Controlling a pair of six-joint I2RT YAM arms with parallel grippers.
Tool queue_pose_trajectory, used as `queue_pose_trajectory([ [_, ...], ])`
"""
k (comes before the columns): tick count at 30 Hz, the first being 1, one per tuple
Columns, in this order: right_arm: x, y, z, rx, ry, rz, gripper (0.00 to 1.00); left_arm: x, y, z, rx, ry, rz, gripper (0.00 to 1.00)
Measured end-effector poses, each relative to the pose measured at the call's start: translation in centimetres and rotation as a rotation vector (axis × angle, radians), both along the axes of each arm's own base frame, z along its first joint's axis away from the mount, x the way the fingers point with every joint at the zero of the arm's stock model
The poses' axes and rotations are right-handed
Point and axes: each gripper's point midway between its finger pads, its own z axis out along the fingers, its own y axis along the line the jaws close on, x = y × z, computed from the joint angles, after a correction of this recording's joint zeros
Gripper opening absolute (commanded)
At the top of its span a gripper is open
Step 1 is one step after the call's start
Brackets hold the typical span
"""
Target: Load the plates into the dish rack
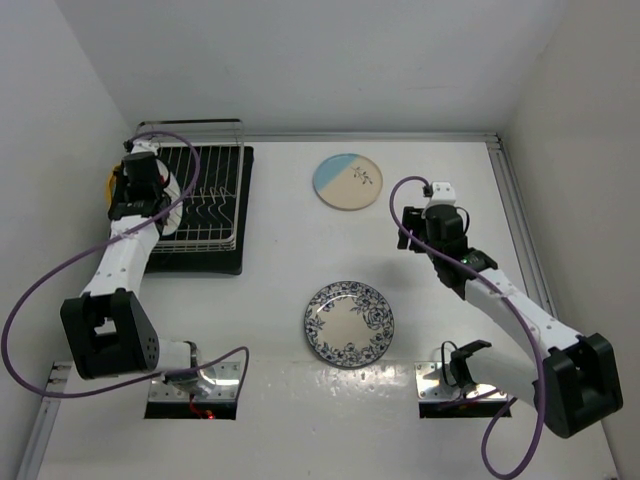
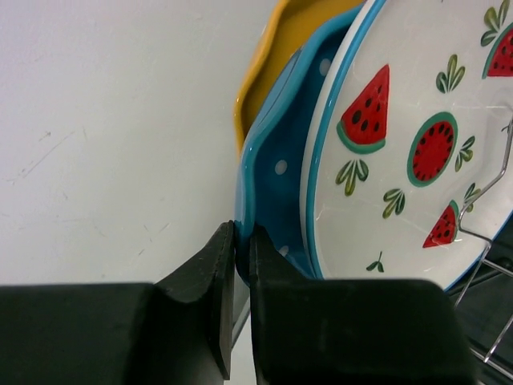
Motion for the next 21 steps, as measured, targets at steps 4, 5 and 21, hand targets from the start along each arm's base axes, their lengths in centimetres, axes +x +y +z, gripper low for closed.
queue_pose_trajectory([
  [4,-0.3,-0.1,-0.3,-0.003,0.005,-0.001,0.65,1.0,0.4,0.1,-0.010,0.001,-0.017,0.15],
  [5,-0.4,-0.2,-0.4,-0.003,0.005,-0.001,0.65,1.3,0.5,0.2,-0.015,0.000,-0.024,0.16],
  [21,-0.8,-0.6,-0.5,-0.004,-0.002,-0.006,0.65,4.1,0.0,2.1,-0.104,-0.026,-0.118,0.47],
])
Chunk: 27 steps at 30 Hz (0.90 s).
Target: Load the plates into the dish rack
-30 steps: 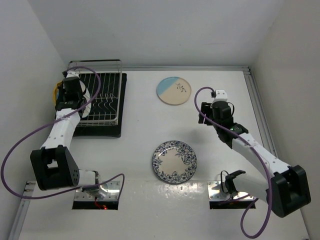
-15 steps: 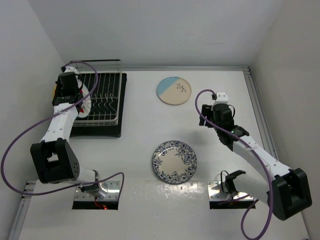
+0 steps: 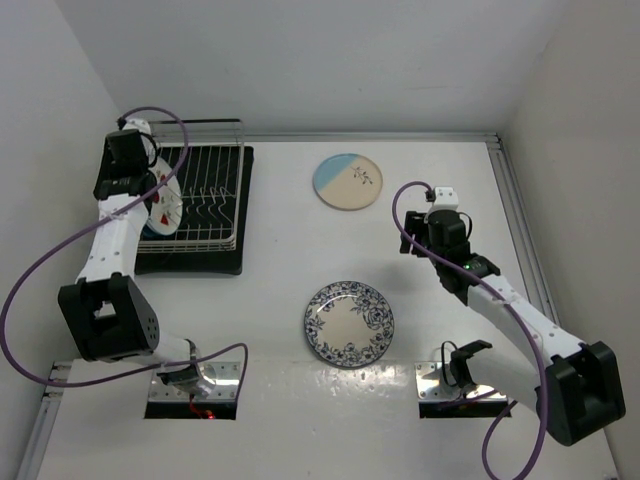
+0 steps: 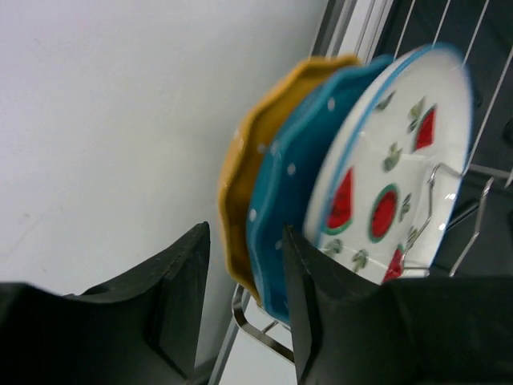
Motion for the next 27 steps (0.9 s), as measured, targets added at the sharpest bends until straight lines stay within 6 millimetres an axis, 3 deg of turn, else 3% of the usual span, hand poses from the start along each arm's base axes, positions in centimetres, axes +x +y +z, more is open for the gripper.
queue_pose_trajectory([
  [4,0.0,0.0,0.0,0.001,0.000,0.001,0.65,0.8,-0.5,3.5,-0.016,-0.065,-0.031,0.52],
  [11,0.0,0.1,0.0,0.003,0.001,0.006,0.66,1.0,-1.6,9.4,-0.007,-0.175,-0.066,0.53],
  [13,0.0,0.2,0.0,0.005,0.002,0.008,0.69,1.0,-2.5,10.6,-0.005,-0.191,-0.095,0.53],
  [15,-0.1,0.5,-0.2,0.013,0.009,0.023,0.75,1.3,-4.7,11.3,-0.021,-0.187,-0.169,0.55],
  [18,-0.4,1.0,-0.8,0.021,0.050,0.050,0.90,2.4,-10.3,11.4,-0.069,-0.159,-0.375,0.66],
  [20,-0.5,1.7,-1.2,0.032,0.088,0.078,0.98,2.7,-15.9,10.2,-0.114,-0.098,-0.585,0.73],
  [22,-0.5,2.6,-1.4,0.051,0.125,0.114,1.00,1.9,-22.4,8.2,-0.182,-0.007,-0.826,0.74],
  [25,-0.6,3.8,-1.3,0.082,0.174,0.160,0.93,-0.6,-30.0,4.5,-0.277,0.142,-1.105,0.79],
  [27,-0.9,4.7,-1.1,0.109,0.198,0.200,0.80,-2.2,-33.2,1.5,-0.317,0.238,-1.235,0.82],
])
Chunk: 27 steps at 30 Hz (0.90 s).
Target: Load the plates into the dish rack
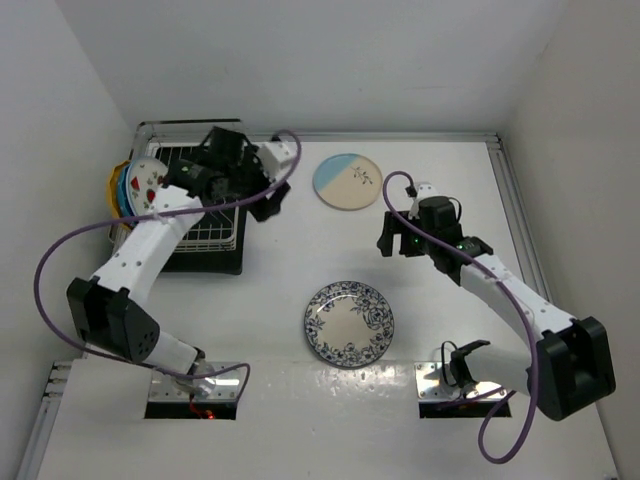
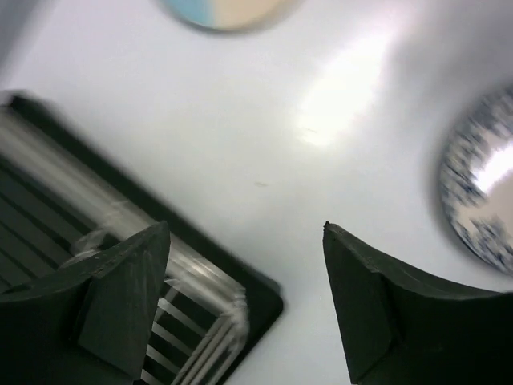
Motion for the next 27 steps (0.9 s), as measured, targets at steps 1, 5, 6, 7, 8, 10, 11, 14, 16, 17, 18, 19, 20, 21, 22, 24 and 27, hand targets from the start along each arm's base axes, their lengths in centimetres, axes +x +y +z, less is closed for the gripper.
queue_pose_trajectory([
  [1,-0.3,0.3,-0.1,0.010,0.012,0.018,0.78,-1.2,-1.2,-1.9,0.005,0.055,-0.065,0.83],
  [5,-2.0,0.9,-1.2,0.038,0.093,0.050,0.78,-6.2,-4.9,-9.5,0.035,0.287,-0.283,0.83],
  [6,-2.5,0.9,-1.6,0.048,0.111,0.049,0.78,-7.5,-5.8,-11.3,0.039,0.348,-0.333,0.85],
  [7,-3.1,1.0,-2.3,0.057,0.133,0.051,0.79,-8.4,-6.7,-12.7,0.042,0.399,-0.376,0.87],
  [8,-3.8,1.0,-2.9,0.062,0.154,0.049,0.79,-9.4,-7.5,-14.3,0.042,0.455,-0.417,0.88],
  [10,-5.4,0.8,-4.3,0.075,0.196,0.040,0.81,-11.2,-8.9,-17.0,0.039,0.564,-0.481,0.89],
  [11,-6.3,0.7,-5.0,0.080,0.215,0.036,0.81,-11.9,-9.6,-18.1,0.033,0.608,-0.508,0.89],
  [14,-8.4,0.7,-6.5,0.092,0.257,0.030,0.75,-13.2,-10.8,-20.6,0.010,0.710,-0.547,0.89],
  [16,-9.5,0.8,-7.2,0.105,0.272,0.021,0.66,-13.7,-11.4,-21.4,-0.008,0.750,-0.555,0.89],
  [17,-10.0,0.7,-7.4,0.111,0.277,0.017,0.65,-14.0,-11.6,-22.3,-0.012,0.787,-0.553,0.89],
  [18,-10.4,0.8,-7.6,0.122,0.281,0.007,0.65,-14.0,-11.8,-22.8,-0.015,0.803,-0.551,0.89],
  [19,-10.8,0.7,-7.9,0.132,0.283,0.000,0.65,-14.0,-12.0,-23.3,-0.019,0.817,-0.552,0.89],
  [20,-11.3,0.7,-8.2,0.141,0.287,-0.008,0.65,-14.3,-12.3,-23.4,-0.041,0.846,-0.553,0.89],
  [21,-11.7,0.7,-8.6,0.151,0.290,-0.015,0.65,-14.5,-12.6,-23.4,-0.053,0.857,-0.554,0.89],
  [22,-12.3,0.6,-9.0,0.159,0.299,-0.023,0.65,-14.7,-12.8,-23.3,-0.062,0.863,-0.558,0.88],
  [24,-13.4,0.4,-10.1,0.165,0.328,-0.037,0.63,-15.1,-13.2,-23.3,-0.071,0.873,-0.570,0.86],
  [27,-14.6,0.3,-11.4,0.175,0.370,-0.059,0.56,-16.3,-13.9,-23.4,-0.080,0.894,-0.601,0.81],
])
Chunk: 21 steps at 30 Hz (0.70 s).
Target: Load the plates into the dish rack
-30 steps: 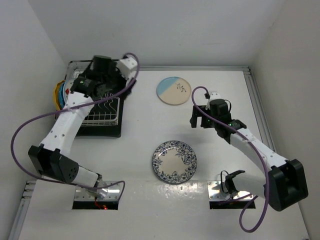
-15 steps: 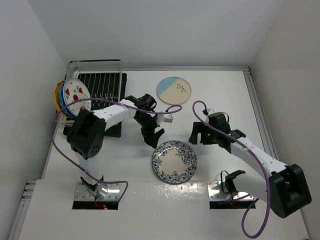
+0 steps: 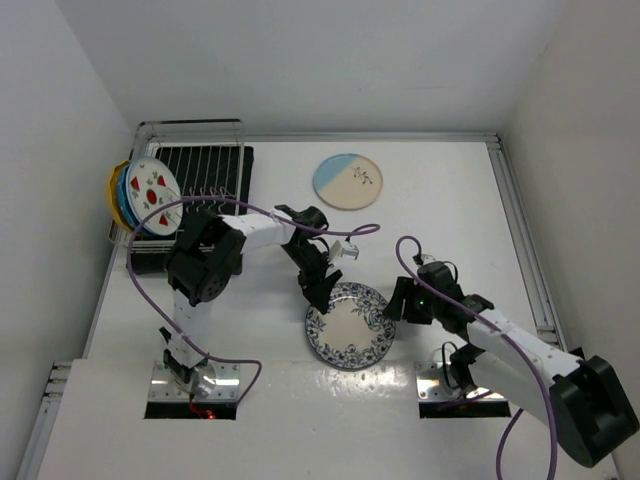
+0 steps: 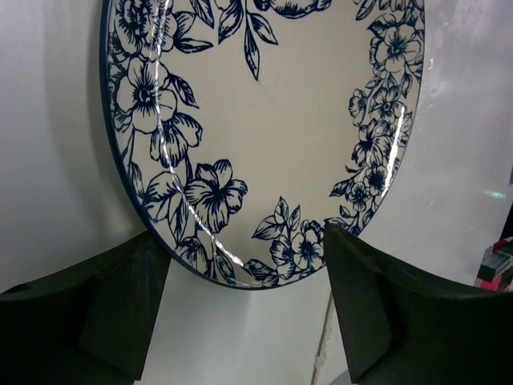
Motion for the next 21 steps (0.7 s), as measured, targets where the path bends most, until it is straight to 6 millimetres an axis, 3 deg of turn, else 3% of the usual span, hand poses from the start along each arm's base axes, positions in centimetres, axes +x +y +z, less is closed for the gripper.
queue_pose_trajectory([
  [5,0.0,1.0,-0.4,0.056,-0.002,-0.018,0.33,-1.3,-1.0,-0.6,-0.005,0.038,-0.021,0.67],
  [8,0.5,1.4,-0.6,0.081,-0.011,-0.036,0.11,-1.5,-1.0,-0.9,0.002,0.076,-0.003,0.62],
  [11,0.5,1.8,-0.9,0.108,-0.017,-0.030,0.00,-1.4,-0.4,-1.0,0.029,0.105,0.025,0.61],
  [14,0.6,2.6,-0.9,0.141,-0.022,-0.010,0.00,-1.1,0.3,-0.9,0.050,0.128,0.053,0.70],
  [21,2.1,3.3,-0.2,0.173,-0.134,0.012,0.00,0.3,1.5,-0.6,0.031,0.170,0.124,0.72],
])
